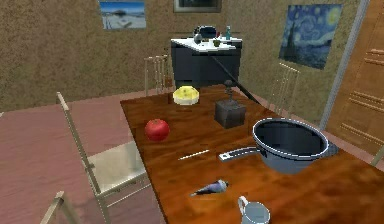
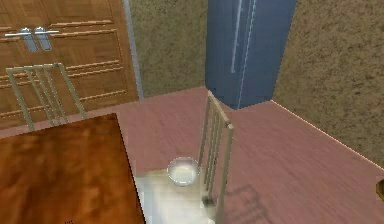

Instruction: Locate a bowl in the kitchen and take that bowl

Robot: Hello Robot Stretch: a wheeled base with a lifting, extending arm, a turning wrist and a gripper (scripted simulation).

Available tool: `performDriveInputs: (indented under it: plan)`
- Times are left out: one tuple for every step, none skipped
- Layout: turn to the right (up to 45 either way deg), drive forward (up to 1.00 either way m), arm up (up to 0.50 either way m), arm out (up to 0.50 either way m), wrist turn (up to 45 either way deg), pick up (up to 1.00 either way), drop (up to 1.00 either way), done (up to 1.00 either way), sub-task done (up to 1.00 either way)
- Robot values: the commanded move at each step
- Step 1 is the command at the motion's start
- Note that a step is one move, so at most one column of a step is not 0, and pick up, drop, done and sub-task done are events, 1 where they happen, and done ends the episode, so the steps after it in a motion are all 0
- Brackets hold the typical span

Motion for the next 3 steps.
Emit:
performDriveInputs:
  plan:
    - [0.0, 0.0, 0.5, 0.0, 0.0, 0.0, 0.0, 0.0, 0.0]
    - [0.0, 0.0, 0.3, 0.0, 0.0, 0.0, 0.0, 0.0, 0.0]
    - [0.0, 0.0, 0.0, 0.36, 0.0, 0.0, 0.0, 0.0, 0.0]
